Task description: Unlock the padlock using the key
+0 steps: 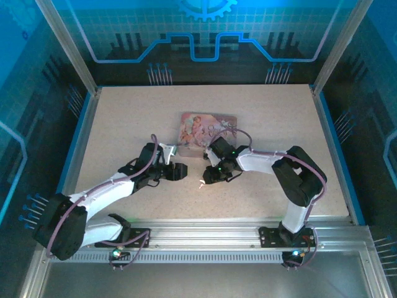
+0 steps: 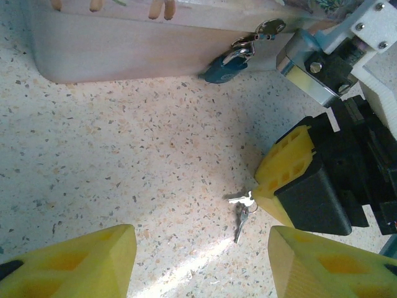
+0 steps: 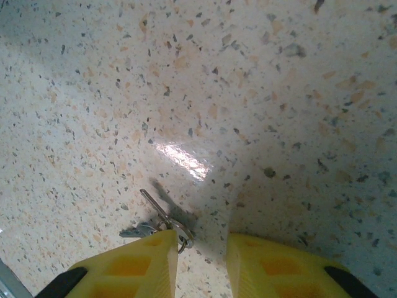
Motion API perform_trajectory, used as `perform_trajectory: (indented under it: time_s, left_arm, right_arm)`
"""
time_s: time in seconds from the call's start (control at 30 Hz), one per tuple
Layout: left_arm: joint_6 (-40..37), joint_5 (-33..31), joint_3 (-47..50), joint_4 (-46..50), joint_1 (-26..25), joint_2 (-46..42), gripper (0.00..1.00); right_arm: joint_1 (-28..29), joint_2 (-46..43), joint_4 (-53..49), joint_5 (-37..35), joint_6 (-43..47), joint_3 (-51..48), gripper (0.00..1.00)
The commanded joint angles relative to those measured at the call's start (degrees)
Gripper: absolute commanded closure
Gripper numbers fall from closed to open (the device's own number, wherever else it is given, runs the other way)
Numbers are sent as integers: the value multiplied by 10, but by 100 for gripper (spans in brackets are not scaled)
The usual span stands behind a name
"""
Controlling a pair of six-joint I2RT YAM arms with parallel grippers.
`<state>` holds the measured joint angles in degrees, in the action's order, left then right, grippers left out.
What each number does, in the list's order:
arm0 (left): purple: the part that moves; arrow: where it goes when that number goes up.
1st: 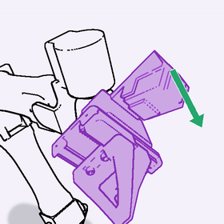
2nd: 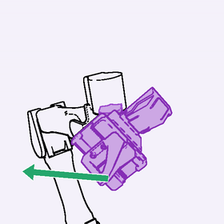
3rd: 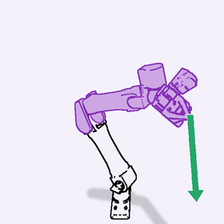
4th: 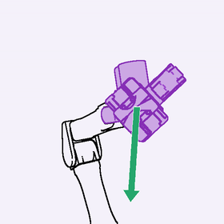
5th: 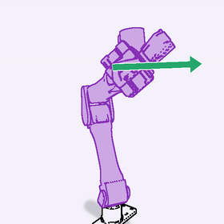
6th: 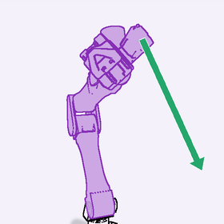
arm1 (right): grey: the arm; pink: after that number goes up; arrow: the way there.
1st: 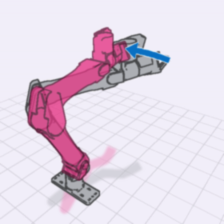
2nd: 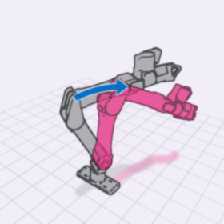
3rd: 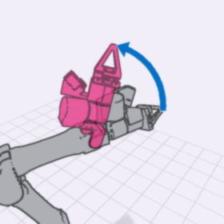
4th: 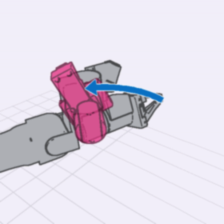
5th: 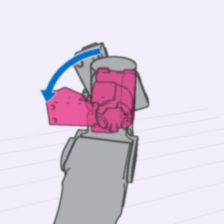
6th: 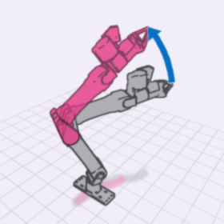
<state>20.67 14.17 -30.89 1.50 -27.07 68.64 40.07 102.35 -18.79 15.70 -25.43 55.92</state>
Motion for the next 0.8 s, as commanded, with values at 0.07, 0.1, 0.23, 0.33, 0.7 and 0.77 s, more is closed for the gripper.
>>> perform_trajectory:
  time_s: [0.07,0.1,0.23,0.33,0.7,0.77]
  left_arm:
    - [-13,-12,12,22,-4,-18,40]
    - [-13,-13,13,23,-4,-18,40]
    - [-14,-14,14,25,-4,-22,40]
    - [-14,-13,14,25,-5,-21,40]
    - [-16,-16,20,36,-5,-40,40]
    - [-16,-18,21,38,-4,-43,40]
  right_arm:
    - [26,38,47,42,11,6,73]
    - [28,36,45,41,11,8,72]
    - [32,22,38,30,13,10,71]
    - [31,6,30,12,13,11,72]
    - [30,-5,22,-4,28,14,72]
    - [30,3,23,-4,28,16,72]
